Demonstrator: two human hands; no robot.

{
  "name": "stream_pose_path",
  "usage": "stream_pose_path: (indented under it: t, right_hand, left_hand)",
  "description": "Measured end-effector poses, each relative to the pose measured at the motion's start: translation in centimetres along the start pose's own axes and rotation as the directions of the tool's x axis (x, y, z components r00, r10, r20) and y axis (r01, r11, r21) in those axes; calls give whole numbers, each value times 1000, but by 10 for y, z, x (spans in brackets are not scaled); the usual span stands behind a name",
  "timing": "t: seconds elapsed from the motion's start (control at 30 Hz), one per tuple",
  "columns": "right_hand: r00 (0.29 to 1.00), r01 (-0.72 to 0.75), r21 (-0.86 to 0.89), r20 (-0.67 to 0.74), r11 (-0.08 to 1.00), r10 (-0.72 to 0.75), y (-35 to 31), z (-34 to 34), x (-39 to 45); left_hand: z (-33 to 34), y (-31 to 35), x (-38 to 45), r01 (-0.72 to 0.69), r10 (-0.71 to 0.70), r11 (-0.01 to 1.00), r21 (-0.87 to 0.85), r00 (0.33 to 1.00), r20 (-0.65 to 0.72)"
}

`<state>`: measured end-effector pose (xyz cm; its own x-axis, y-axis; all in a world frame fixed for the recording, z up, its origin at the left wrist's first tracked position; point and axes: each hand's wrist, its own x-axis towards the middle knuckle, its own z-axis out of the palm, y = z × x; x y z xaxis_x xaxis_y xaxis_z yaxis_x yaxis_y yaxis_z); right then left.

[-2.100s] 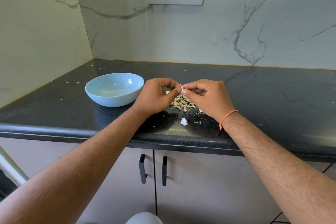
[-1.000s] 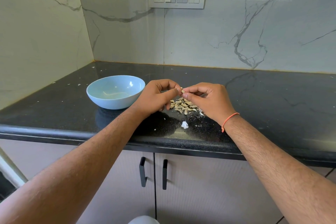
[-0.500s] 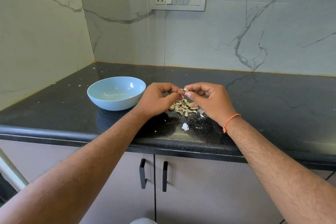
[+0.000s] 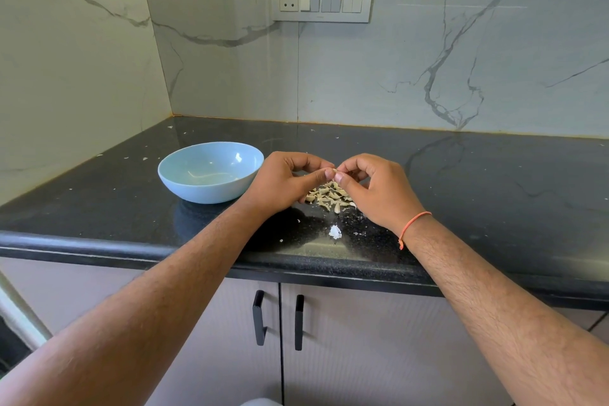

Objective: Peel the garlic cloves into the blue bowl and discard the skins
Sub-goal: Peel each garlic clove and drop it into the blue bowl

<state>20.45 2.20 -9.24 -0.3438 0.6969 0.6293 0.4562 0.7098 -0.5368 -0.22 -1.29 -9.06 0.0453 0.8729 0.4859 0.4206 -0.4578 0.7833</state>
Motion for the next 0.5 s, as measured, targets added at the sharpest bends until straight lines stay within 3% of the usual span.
stream_pose_path:
  t: [0.27, 0.5]
  right_hand:
    - [993, 104, -48, 62, 993, -101, 2, -1, 1]
    - [992, 123, -24, 7, 992, -123, 3, -1, -1]
  left_hand:
    - [1, -4, 2, 37, -38, 999, 29, 999, 24]
    - [-1, -7, 3, 34, -38, 997, 73, 998, 50]
